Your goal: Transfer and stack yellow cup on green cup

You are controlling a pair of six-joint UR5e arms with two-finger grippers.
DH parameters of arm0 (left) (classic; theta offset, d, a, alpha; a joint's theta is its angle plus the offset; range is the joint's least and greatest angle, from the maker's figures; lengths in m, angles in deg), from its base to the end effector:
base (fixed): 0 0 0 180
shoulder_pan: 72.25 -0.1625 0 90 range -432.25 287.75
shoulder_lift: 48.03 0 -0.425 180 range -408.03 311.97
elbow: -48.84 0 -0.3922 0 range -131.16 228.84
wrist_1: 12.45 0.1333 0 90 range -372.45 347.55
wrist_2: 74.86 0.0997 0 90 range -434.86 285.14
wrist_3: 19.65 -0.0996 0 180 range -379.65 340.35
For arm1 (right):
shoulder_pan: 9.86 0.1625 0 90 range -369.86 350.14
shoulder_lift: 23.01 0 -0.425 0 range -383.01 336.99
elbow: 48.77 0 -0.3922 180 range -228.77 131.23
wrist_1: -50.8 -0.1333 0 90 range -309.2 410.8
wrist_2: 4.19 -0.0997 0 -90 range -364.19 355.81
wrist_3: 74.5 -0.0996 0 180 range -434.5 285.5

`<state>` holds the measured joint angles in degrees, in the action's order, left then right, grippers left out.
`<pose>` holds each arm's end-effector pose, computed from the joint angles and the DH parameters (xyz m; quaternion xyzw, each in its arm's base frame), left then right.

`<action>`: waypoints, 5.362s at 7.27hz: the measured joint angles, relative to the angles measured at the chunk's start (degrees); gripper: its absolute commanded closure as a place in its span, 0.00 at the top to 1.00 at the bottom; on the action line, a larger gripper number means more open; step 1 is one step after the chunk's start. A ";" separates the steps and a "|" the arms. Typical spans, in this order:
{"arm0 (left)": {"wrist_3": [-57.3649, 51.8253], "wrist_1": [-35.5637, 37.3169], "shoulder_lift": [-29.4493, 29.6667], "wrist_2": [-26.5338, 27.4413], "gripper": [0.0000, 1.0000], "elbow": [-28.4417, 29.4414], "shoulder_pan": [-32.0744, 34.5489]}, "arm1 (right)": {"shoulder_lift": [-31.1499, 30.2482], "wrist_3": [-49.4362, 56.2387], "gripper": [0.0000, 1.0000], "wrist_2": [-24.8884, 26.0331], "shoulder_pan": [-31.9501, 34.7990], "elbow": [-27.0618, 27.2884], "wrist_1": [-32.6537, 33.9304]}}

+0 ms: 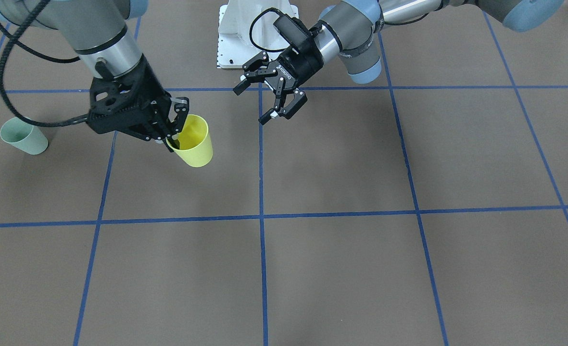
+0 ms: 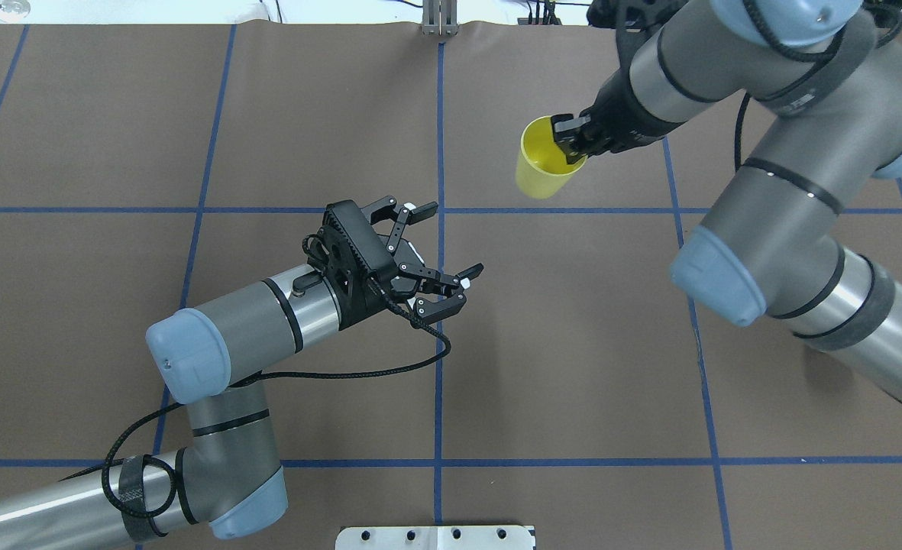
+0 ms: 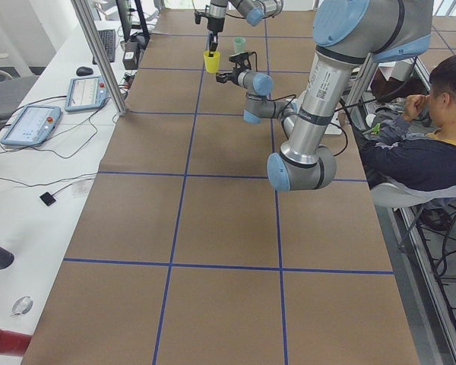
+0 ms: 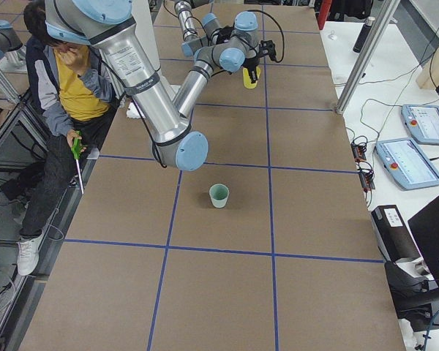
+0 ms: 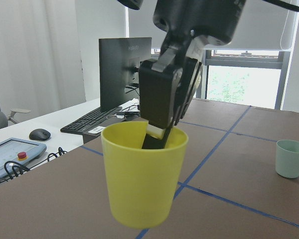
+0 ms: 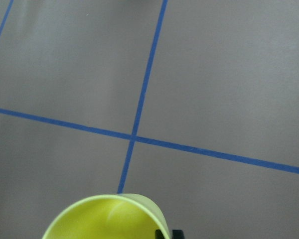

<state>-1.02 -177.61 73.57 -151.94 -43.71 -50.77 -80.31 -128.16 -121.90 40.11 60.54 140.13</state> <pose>0.5069 -0.3666 0.1781 0.6321 0.5115 0.1592 0.5599 -0.3203 -0.5166 0.1852 0.1381 -0.4610 -0.0022 0.8766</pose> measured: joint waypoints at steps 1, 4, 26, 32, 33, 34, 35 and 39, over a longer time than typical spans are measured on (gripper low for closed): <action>-0.22 0.15 -0.01 0.00 0.98 0.02 0.42 | -2.23 1.37 0.00 -1.90 4.23 -0.01 0.00; -0.75 4.26 -2.46 -2.49 0.96 -0.22 7.00 | -11.71 14.77 0.00 -5.65 13.55 0.22 -0.17; -34.63 76.65 -43.74 -55.19 1.00 -15.66 68.79 | -50.24 27.60 0.00 -13.93 16.94 3.90 -25.48; -34.63 76.65 -43.73 -55.27 1.00 -15.82 68.79 | -53.21 23.27 0.00 -11.67 14.04 2.36 -32.18; -34.63 76.63 -43.73 -55.23 1.00 -15.82 68.79 | -53.34 23.32 0.00 -11.16 14.01 2.23 -32.20; -34.63 76.60 -43.73 -55.21 1.00 -15.82 68.79 | -53.25 23.30 0.00 -10.88 13.98 2.15 -32.20; -34.63 76.59 -43.73 -55.20 1.00 -15.81 68.79 | -52.96 23.19 0.00 -10.76 13.92 2.10 -32.20; -34.63 76.65 -43.73 -55.20 1.00 -15.87 68.79 | -51.29 22.96 0.00 -10.70 13.48 1.01 -32.20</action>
<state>-35.65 -100.96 29.84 -207.14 -59.58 18.02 -131.59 -105.20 -132.60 53.59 61.55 107.93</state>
